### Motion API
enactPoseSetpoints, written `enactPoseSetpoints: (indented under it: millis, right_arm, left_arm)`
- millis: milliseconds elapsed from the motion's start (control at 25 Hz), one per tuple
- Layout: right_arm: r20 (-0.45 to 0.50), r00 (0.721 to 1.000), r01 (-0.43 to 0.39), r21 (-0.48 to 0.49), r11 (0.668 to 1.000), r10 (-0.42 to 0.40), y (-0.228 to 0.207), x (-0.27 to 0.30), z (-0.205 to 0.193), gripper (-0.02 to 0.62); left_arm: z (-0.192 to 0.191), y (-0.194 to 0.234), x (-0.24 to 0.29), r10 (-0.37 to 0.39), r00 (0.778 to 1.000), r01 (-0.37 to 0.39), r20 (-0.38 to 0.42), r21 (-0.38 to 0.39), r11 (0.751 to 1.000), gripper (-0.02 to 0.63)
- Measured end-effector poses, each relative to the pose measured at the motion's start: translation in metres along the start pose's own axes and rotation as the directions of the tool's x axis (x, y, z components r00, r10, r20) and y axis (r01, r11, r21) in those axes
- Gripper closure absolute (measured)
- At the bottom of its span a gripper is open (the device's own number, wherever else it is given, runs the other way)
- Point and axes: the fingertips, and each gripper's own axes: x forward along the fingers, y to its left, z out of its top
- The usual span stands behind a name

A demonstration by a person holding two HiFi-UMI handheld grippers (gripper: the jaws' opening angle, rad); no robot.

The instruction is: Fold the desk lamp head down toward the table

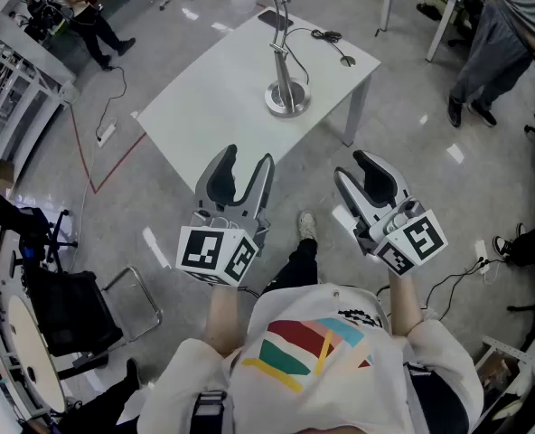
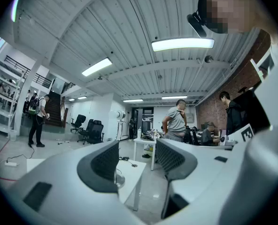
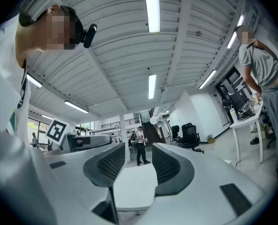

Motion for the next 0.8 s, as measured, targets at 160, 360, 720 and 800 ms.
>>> enactPoseSetpoints:
  millis: [160, 360, 720, 800]
  right_arm:
    - [-0.023, 1.0, -0.006, -0.063, 0.998, 0.005, -0.051, 0.049, 0.005, 0.43]
    - [-0.006, 0.998, -0.065, -0.089, 0.994, 0.065, -0.149, 0.122, 0.044, 0.43]
    - [-0.025, 0.991, -0.135, -0.102, 0.986, 0.133, -0.205, 0.212, 0.06, 0.43]
    - [-0.043, 0.986, -0.163, -0.092, 0.982, 0.159, -0.22, 0.225, 0.059, 0.43]
  left_arm:
    - [0.022, 0.039, 0.072, 0.015, 0.999, -0.015, 0.043, 0.008, 1.0, 0.331]
    - [0.063, 0.058, 0.201, -0.038, 0.996, 0.033, 0.076, 0.069, 0.997, 0.248]
    - [0.097, 0.104, 0.292, 0.018, 0.998, -0.031, 0.063, 0.203, 0.979, 0.247]
    - [0.098, 0.104, 0.305, 0.02, 0.998, -0.031, 0.054, 0.215, 0.976, 0.249]
